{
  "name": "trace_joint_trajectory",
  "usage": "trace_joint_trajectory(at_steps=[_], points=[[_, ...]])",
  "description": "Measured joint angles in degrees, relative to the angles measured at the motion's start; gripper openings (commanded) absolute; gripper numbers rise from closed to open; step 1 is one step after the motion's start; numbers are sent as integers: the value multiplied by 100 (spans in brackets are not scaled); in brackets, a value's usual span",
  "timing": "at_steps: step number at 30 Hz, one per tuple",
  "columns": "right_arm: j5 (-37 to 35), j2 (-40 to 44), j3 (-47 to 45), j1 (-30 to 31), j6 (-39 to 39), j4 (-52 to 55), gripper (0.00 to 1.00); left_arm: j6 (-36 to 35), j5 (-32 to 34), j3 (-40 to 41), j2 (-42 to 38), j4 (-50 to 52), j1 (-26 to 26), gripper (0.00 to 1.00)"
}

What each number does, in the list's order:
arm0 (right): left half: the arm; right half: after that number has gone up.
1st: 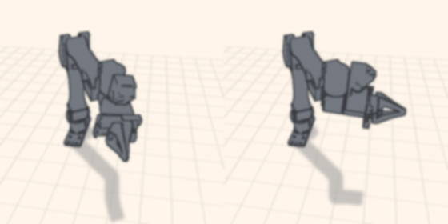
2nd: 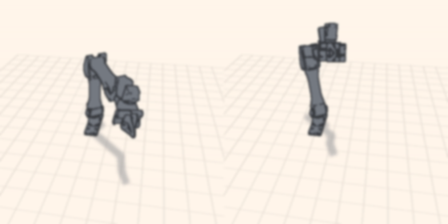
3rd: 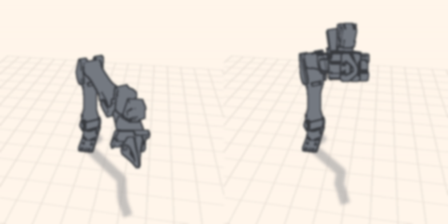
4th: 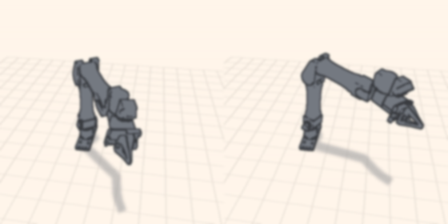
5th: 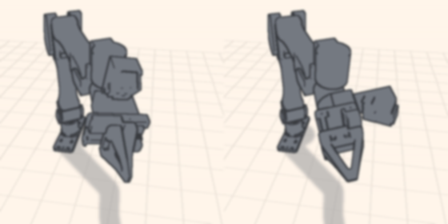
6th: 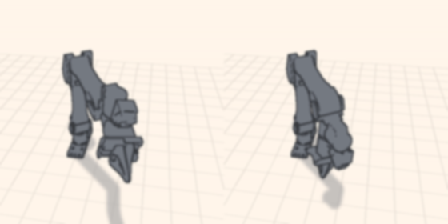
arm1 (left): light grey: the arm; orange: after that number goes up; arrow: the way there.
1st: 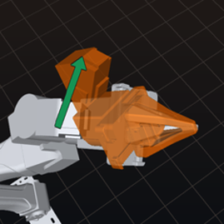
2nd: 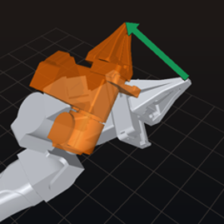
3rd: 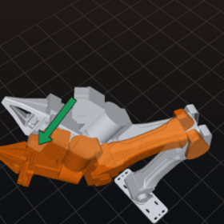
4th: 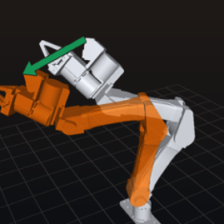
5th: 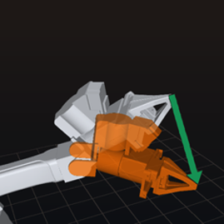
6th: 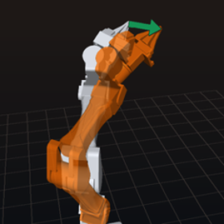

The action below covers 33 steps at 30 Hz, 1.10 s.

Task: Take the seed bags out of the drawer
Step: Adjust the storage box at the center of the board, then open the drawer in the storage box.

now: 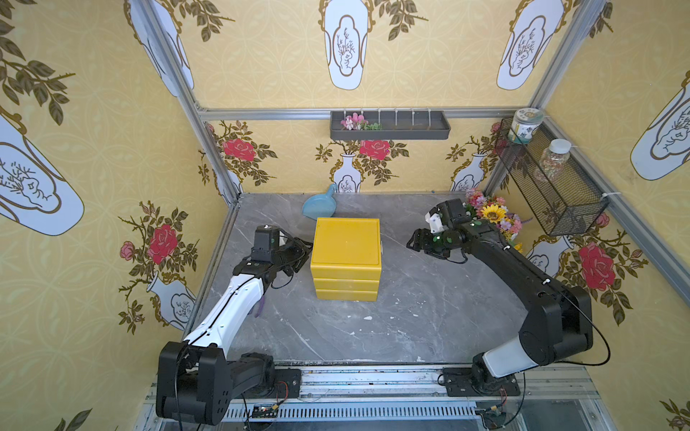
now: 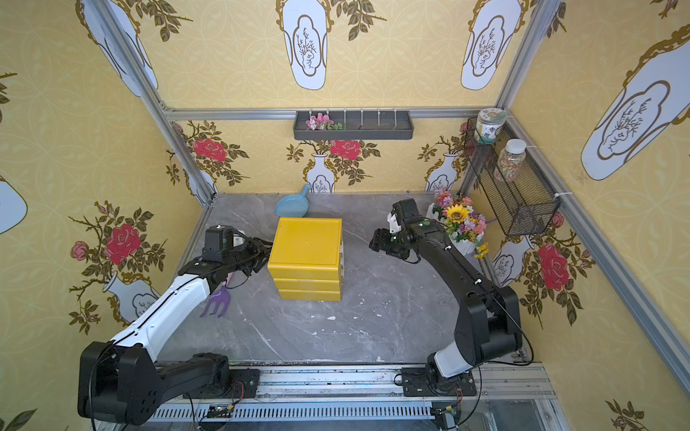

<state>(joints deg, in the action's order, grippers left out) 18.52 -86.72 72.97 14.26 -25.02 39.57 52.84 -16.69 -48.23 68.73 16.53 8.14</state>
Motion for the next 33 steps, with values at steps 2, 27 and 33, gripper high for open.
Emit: trace_joint_trajectory(at_steps=[2, 27, 33], points=[[44, 79, 103, 0, 2, 83, 72, -83, 197, -105, -197, 343, -33, 54], [354, -35, 962, 986, -328, 382, 69, -2398, 599, -2450, 592, 2267, 498, 61], [306, -232, 1091, 1189, -374, 387, 68, -2610, 811, -2450, 710, 2387, 518, 60]])
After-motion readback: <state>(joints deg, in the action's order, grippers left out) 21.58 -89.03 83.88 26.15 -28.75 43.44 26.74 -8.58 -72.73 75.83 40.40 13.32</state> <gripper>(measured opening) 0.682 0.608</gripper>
